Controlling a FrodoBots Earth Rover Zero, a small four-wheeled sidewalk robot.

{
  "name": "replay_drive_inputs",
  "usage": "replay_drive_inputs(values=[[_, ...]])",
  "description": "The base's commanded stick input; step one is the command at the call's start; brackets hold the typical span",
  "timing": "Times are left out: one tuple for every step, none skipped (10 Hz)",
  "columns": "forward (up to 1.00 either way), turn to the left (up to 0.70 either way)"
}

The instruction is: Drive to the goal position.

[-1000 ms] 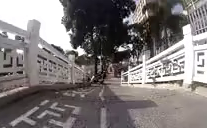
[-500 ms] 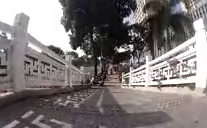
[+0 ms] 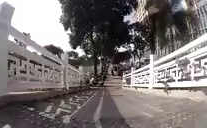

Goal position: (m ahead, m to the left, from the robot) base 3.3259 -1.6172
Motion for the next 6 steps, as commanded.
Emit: replay_drive_inputs(values=[[0.70,0.00],[0.70,0.00],[0.70,0.00],[0.70,0.00],[0.70,0.00],[0.70,0.00]])
